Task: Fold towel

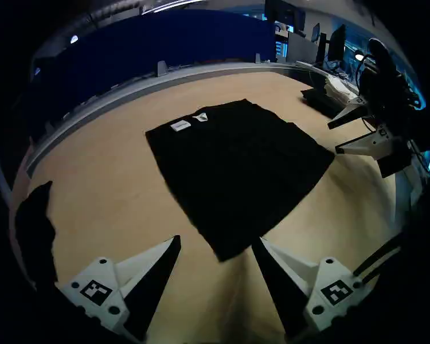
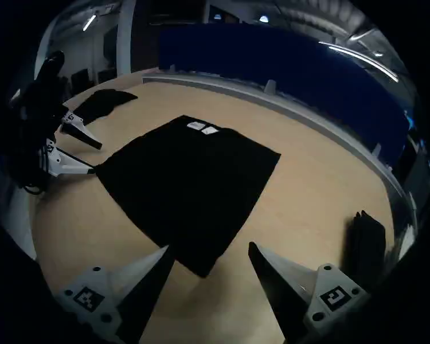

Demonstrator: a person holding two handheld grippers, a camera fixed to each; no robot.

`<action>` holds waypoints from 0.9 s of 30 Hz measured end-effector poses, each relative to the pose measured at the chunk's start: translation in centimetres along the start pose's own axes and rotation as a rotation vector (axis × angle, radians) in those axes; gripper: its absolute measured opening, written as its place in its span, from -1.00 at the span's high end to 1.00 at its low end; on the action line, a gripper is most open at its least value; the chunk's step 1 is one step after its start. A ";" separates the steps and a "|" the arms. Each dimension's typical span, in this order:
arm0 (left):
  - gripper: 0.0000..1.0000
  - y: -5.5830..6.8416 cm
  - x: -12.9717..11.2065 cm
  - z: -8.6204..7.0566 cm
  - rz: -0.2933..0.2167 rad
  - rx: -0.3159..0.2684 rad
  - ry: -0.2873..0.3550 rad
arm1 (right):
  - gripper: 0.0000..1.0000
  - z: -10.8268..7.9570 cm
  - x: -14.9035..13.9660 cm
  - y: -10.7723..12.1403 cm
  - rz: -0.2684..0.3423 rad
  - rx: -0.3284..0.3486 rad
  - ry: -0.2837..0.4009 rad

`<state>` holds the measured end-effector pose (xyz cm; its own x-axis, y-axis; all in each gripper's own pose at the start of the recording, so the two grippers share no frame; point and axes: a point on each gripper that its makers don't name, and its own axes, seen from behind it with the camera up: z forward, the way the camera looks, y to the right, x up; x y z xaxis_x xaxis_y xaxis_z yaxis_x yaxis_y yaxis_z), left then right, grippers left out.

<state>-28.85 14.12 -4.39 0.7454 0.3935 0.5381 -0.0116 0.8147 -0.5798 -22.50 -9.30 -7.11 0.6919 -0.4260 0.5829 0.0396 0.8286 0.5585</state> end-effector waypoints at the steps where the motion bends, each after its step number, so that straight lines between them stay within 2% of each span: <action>1: -0.83 0.1 -0.2 0.2 -0.007 -0.004 -0.008 | -0.92 0.1 -0.4 -0.1 0.001 0.004 -0.009; 6: -0.78 0.5 -0.7 0.8 -0.028 -0.015 -0.031 | -0.75 0.6 -1.7 -0.5 0.008 0.019 -0.039; 11: -0.60 0.6 -0.7 0.9 -0.013 -0.004 -0.038 | -0.46 0.9 -2.6 -0.8 0.016 0.036 -0.062; 15: -0.53 0.6 -0.7 1.0 -0.011 0.006 -0.039 | -0.22 1.1 -2.9 -1.1 0.024 0.045 -0.068; 19: -0.43 0.7 -0.7 1.1 -0.012 0.009 -0.039 | -0.08 1.3 -2.8 -1.6 0.025 0.055 -0.064; 25: -0.09 1.3 -0.6 1.2 0.005 0.000 -0.040 | 0.13 1.4 -2.6 -2.0 0.032 0.068 -0.060; 27: -0.03 1.5 -0.6 1.2 0.012 -0.002 -0.040 | 0.21 1.4 -2.6 -2.0 0.036 0.068 -0.060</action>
<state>-30.11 15.68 -4.82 0.7182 0.4200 0.5548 -0.0192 0.8090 -0.5875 -25.44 -10.31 -8.90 0.6478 -0.4189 0.6362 -0.0349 0.8180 0.5741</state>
